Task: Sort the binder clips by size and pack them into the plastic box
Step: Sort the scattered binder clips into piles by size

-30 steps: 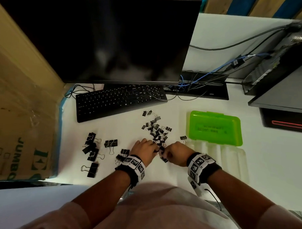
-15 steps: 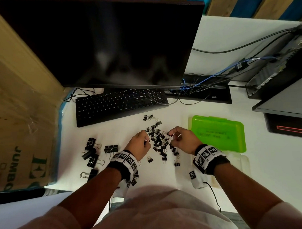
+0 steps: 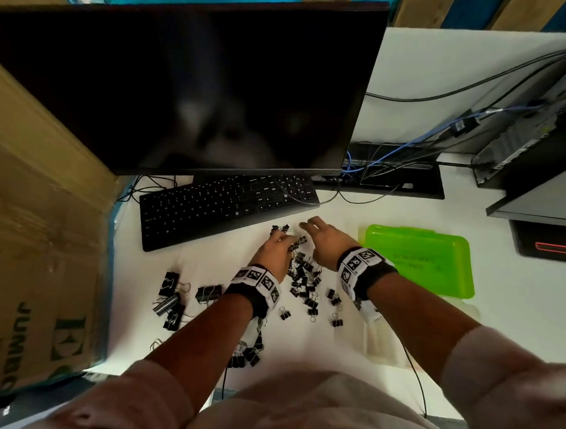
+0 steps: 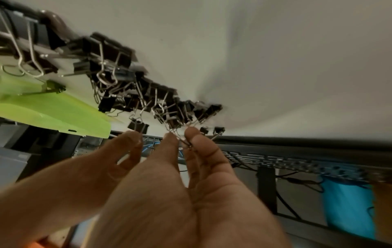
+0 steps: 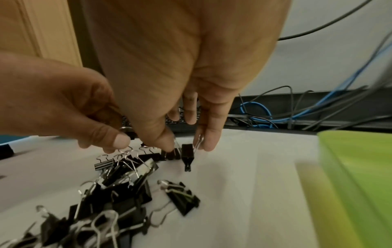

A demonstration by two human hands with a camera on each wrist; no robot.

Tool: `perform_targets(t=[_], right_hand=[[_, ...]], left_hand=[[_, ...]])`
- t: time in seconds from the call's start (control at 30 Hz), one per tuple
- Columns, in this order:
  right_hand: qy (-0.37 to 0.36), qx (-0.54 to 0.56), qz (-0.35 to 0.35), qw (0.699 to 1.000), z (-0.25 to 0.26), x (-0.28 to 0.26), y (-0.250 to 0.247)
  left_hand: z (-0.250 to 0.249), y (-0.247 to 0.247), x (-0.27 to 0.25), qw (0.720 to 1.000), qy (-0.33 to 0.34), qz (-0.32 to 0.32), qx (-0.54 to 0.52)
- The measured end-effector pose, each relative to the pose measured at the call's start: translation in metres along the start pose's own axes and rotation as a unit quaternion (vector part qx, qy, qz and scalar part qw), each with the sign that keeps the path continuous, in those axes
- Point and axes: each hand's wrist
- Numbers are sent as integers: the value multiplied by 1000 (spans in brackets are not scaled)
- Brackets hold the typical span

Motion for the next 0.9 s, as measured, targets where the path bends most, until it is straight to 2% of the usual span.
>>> perform_targets(t=[0.13, 0.23, 0.4, 0.5, 0.67, 0.77, 0.9], right_hand=[[-48, -36, 47, 997, 7, 16, -3], [-49, -29, 35, 998, 5, 16, 1], [-36, 1, 10, 999, -8, 13, 7], [-12, 31, -15, 999, -13, 10, 6], [22, 60, -30, 998, -17, -2, 1], [30, 58, -6, 998, -19, -11, -1], [53, 94, -33, 994, -20, -24, -4]], left_hand=[[-1, 6, 10, 994, 25, 84, 62], [6, 7, 9, 996, 23, 62, 65], [10, 1, 12, 998, -32, 36, 51], [8, -2, 15, 998, -41, 25, 48], [3, -3, 12, 993, -28, 52, 101], [-1, -2, 13, 992, -28, 73, 100], [-7, -5, 16, 994, -15, 72, 78]])
Point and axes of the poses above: each hand's wrist, its own x-axis towards the middle knuckle, its own y-axis out of the palm, z = x × y, and after that the axes turned 15 degrees about -x, right-handed
